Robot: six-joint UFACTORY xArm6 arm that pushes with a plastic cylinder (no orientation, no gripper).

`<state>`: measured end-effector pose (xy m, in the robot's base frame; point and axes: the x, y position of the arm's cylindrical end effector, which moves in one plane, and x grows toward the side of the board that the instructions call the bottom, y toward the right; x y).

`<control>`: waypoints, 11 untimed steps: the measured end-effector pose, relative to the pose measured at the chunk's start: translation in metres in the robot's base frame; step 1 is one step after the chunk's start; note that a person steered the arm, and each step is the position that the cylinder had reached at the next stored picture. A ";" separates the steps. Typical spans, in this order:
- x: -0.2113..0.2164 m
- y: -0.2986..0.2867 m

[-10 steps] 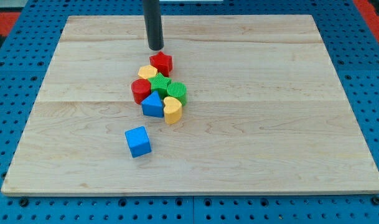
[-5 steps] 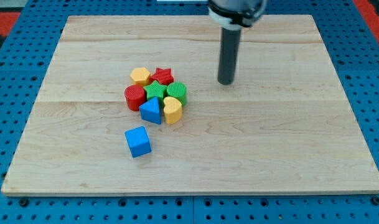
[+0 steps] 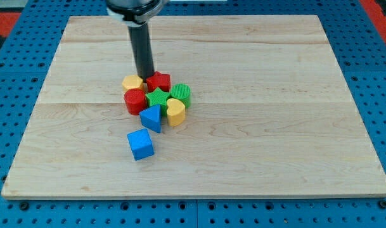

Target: Adjust the group of blocks above the blue cube

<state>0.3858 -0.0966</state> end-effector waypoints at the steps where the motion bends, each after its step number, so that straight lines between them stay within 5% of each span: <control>1: -0.010 -0.001; 2: -0.039 -0.037; 3: -0.005 -0.091; 5: 0.034 -0.023; 6: 0.034 -0.054; 7: 0.092 -0.077; 8: 0.151 -0.029; 11: 0.120 -0.013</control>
<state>0.5054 -0.1096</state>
